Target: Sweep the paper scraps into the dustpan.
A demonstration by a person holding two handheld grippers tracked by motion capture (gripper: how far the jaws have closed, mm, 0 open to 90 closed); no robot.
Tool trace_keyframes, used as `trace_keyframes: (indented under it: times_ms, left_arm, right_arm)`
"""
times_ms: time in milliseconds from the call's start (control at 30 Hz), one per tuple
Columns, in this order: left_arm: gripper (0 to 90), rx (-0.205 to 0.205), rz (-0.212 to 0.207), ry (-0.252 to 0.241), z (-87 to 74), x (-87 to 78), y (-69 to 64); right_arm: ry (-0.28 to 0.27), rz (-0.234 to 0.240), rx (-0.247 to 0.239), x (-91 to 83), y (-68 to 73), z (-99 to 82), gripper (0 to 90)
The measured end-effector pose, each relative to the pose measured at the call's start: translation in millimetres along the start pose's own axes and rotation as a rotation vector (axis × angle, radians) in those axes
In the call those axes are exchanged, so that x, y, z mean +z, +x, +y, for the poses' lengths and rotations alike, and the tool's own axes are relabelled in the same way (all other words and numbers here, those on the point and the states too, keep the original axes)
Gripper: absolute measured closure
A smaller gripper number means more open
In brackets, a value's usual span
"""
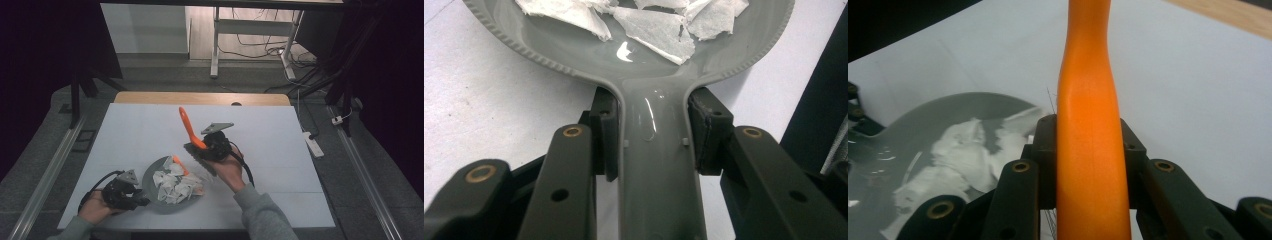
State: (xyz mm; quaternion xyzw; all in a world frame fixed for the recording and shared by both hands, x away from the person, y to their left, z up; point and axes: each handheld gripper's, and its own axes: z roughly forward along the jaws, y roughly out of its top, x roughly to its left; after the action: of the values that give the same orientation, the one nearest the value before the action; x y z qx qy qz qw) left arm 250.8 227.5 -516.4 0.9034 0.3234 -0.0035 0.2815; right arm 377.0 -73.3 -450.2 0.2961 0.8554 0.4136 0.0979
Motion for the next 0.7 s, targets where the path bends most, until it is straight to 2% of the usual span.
trace_keyframes:
  times_ms: [100, 200, 333, 433, 700]
  left_arm:
    - [61.5, 0.001, 0.002, 0.001, 0.1, -0.1, -0.2]
    - [61.5, 0.0, 0.0, 0.0, 0.1, 0.1, -0.1]
    - [61.5, 0.0, 0.001, 0.001, 0.2, 0.0, -0.3]
    - [61.5, 0.0, 0.001, 0.0, 0.2, 0.2, -0.4]
    - [61.6, -0.001, 0.004, 0.001, 0.8, 0.3, -1.1]
  right_arm:
    - [0.021, -0.057, 0.007, -6.0, -13.7, -4.6, 70.6]
    - [0.06, -0.092, 0.022, -4.1, -25.2, -13.2, 70.7]
    - [0.095, -0.103, 0.039, 5.6, -32.7, -22.0, 70.6]
    - [0.11, -0.095, 0.04, 13.6, -32.0, -24.3, 70.6]
    - [0.137, -0.054, 0.022, 30.5, -16.3, -26.2, 70.7]
